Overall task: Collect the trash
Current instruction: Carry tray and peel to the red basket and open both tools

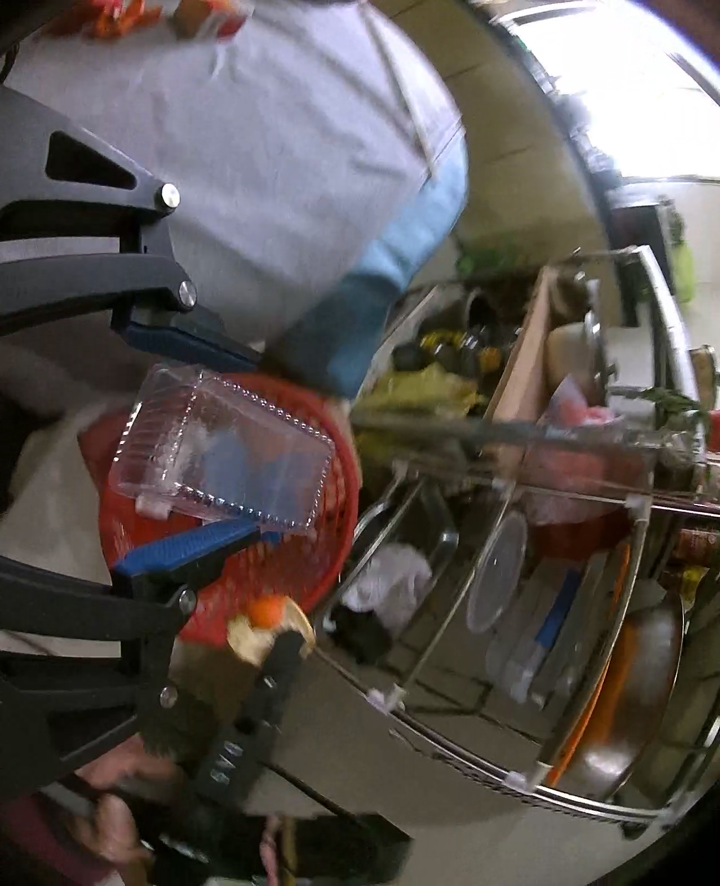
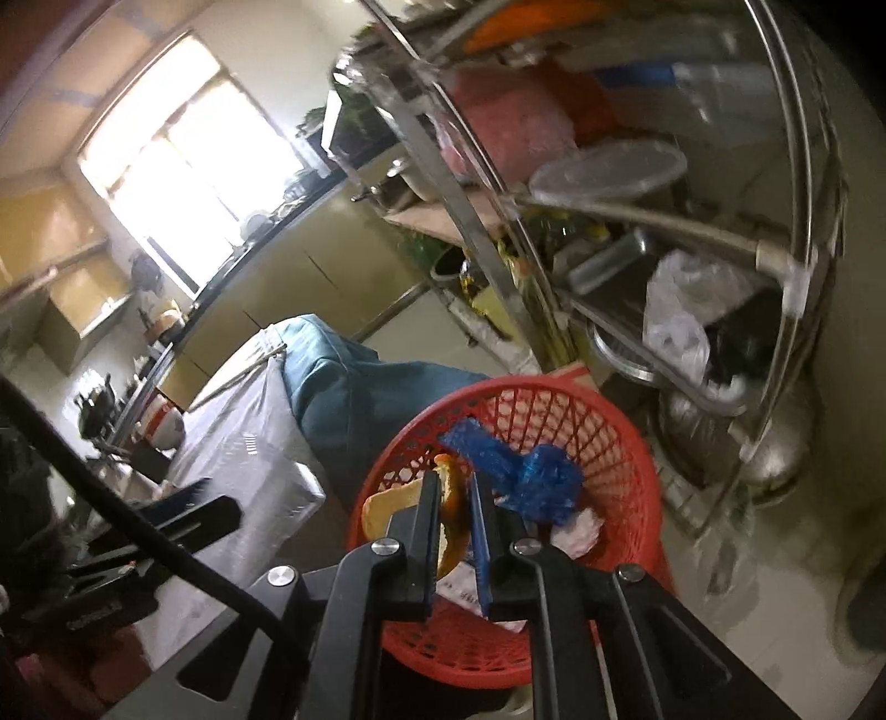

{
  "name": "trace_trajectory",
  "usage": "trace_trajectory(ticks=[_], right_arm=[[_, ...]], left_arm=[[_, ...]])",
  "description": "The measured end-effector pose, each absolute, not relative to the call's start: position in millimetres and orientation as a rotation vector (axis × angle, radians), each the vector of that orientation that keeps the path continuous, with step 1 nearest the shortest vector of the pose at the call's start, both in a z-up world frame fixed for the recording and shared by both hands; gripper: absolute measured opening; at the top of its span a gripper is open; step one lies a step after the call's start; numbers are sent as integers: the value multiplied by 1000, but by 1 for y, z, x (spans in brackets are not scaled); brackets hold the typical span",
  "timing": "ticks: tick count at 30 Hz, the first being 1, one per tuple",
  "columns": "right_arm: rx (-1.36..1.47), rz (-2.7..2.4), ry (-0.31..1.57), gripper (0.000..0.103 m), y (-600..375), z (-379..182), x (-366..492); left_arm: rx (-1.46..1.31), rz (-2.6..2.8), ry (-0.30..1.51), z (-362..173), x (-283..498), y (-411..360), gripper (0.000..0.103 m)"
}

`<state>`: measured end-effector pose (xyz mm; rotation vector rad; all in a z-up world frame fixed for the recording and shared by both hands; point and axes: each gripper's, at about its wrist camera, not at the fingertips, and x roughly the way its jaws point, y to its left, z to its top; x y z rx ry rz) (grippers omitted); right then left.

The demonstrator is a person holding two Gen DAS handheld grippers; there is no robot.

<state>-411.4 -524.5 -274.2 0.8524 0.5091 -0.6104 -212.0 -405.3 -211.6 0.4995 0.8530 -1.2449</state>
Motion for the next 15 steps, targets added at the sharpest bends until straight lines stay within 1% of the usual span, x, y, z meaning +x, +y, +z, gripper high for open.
trace_trajectory(ticks=[4,9,11,12,13,14,15], right_arm=[[927,-604,525,15,-532,-281,-413],[942,-595,511,24,-532,-282,-412],[929,-594,515,34,-529,-278,-407],[917,-591,515,37,-526,-275,-405],[908,-590,514,43,-524,-273,-403],[892,-590,505,57,-520,-269,-401],[882,-591,489,61,-517,-266,-400]], left_arm=[[471,-1243,880,-213,-209,-406,57],[463,-1201,881,-210,-197,-384,57],[463,-1174,874,-209,-192,-375,57],[470,-1149,868,-209,-190,-367,57],[479,-1124,859,-209,-187,-360,57],[490,-1098,848,-209,-185,-353,57],[502,-1073,837,-209,-183,-346,57]])
